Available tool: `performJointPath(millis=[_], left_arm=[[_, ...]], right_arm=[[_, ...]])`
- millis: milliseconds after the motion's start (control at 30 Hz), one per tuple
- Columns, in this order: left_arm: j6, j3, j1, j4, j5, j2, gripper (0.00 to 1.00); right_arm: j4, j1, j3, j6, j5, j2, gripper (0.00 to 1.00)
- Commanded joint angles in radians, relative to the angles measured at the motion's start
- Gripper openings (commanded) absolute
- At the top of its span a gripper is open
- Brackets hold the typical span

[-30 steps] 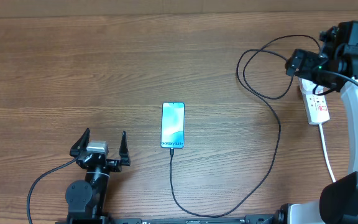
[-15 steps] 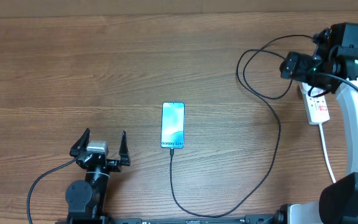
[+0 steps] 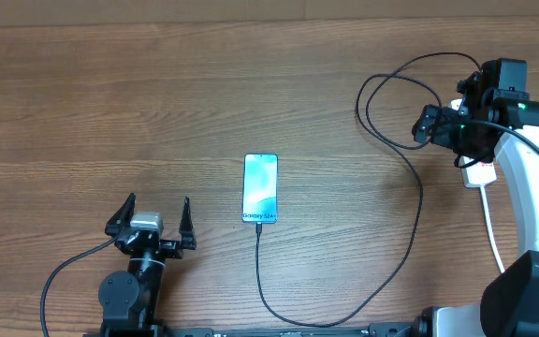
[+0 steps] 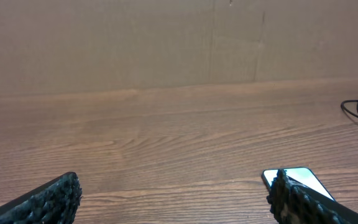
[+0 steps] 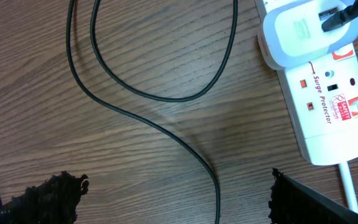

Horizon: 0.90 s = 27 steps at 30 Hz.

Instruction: Plug charger to phone and switch on socket

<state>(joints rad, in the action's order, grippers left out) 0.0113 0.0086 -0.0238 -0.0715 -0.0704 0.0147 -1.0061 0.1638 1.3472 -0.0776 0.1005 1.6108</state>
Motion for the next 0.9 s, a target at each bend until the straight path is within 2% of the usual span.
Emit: performJointPath(millis=[0,667,867], left_arm=[[0.019,-0.004,0.012,-0.002,0.000,-0.010,1.00],[0.019,-0.004,0.012,-0.002,0.000,-0.010,1.00],[0.019,-0.004,0.012,-0.002,0.000,-0.010,1.00]], right_arm=[[0.006,-0.001,-0.005,0.004,0.006,-0.045,1.00],[0.008,-0.001,-0.012,0.004,0.006,-0.078,1.00],[0.045,-0.001,-0.118,0.004,0.006,-0.114,1.00]])
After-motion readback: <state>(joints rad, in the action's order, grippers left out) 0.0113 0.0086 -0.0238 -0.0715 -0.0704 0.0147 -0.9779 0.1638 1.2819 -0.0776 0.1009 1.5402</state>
